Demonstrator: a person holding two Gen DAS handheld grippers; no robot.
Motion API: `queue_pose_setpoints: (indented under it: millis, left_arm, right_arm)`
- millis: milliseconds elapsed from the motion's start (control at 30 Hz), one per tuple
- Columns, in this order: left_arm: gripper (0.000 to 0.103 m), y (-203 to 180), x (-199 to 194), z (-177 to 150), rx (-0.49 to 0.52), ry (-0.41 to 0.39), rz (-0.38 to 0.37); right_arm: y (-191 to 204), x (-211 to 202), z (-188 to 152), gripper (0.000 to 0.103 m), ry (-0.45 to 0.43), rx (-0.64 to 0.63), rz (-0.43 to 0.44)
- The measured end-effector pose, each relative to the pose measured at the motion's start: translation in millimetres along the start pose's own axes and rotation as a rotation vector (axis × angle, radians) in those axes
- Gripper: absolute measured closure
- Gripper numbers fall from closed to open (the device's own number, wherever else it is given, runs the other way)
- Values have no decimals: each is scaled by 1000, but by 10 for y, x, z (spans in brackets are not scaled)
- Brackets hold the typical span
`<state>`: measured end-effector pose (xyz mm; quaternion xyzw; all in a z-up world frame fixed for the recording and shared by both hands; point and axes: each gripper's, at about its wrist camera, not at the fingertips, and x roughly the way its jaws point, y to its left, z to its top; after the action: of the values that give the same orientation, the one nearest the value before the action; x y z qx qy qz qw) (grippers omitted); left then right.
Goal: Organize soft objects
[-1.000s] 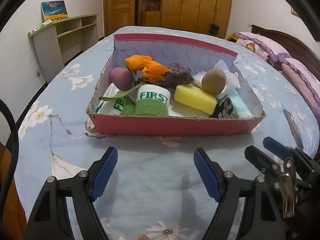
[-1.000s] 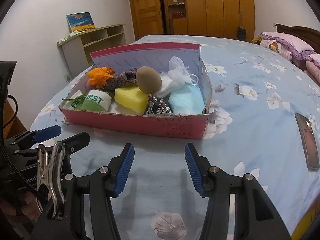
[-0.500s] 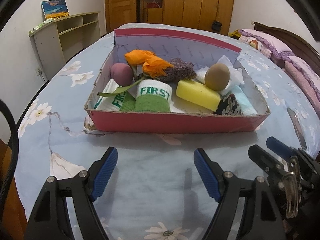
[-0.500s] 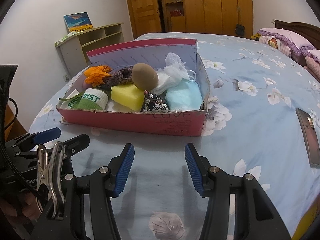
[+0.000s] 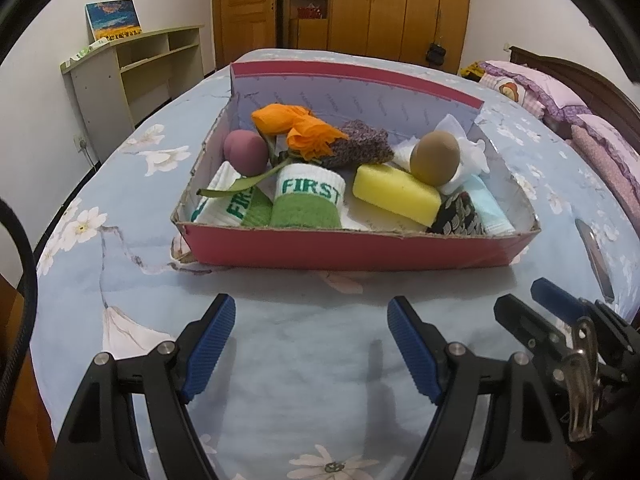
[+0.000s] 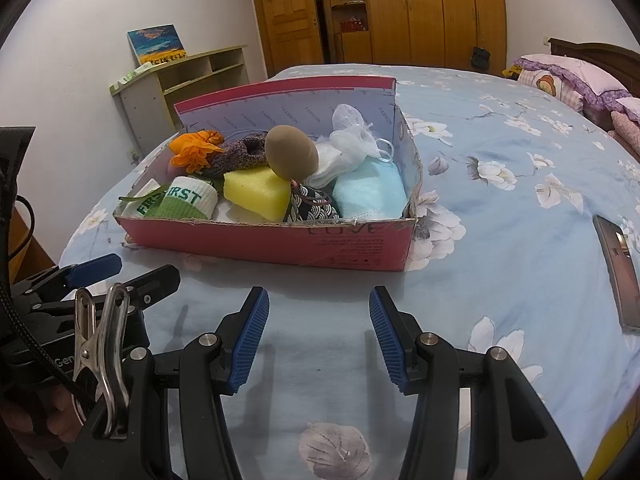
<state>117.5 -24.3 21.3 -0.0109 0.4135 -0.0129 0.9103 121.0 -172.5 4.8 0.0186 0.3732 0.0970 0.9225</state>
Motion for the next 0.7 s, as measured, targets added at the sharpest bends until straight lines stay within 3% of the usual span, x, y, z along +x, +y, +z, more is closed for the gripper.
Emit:
queue_pose_setpoints:
  millis: [700]
  left_arm:
    - [21, -29, 32, -7, -1, 27, -2]
  right_arm:
    - [9, 4, -7, 49, 2, 1, 2]
